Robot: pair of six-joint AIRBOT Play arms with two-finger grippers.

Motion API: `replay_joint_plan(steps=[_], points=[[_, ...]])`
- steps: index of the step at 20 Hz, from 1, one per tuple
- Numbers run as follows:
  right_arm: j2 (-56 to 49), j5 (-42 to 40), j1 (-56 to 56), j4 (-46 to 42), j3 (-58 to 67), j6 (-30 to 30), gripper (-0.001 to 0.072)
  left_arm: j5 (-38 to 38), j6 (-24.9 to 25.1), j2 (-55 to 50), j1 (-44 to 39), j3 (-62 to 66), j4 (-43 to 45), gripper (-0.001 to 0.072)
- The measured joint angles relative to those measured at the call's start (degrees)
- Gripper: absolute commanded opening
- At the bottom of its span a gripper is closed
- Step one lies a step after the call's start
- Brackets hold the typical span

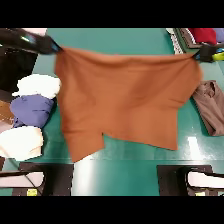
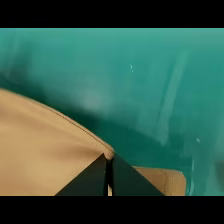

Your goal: Fold the shirts.

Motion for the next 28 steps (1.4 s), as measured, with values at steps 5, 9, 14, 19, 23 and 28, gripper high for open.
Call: replay_joint_plan(steps=[5,9,14,19,23,28], points=[[-8.81,-7.52,2.45,-1.07,-1.18,1.42,0.0054,6.80,0.96,-10.73,-0.79,-1.01,-0.07,0.0186],[-11.87,-9.57,2.36,0.81,-1.11,1.88,0.0456,9.44,0.50,-13.18,-0.09,-1.25,0.28,0.0564],[-11.37,-1.95,-0.81,4.04,2.56,2.01,0.0450,0.13,-2.95,-12.39,5.53,-0.90,0.63,0.0484],[-1.68,6.49,-3.41,5.35,-7.23,0.48,0.0450,-8.11,-4.31,-3.13,10.82,-11.69,2.69,0.0484],[8.61,8.46,-3.98,5.62,-21.33,0.11,0.0450,-8.13,-4.33,8.92,12.11,-30.47,6.25,0.0485],[18.14,9.20,-4.15,5.70,-33.05,-0.04,0.0450,-2.67,-4.42,16.96,12.48,-48.50,7.39,0.0485]])
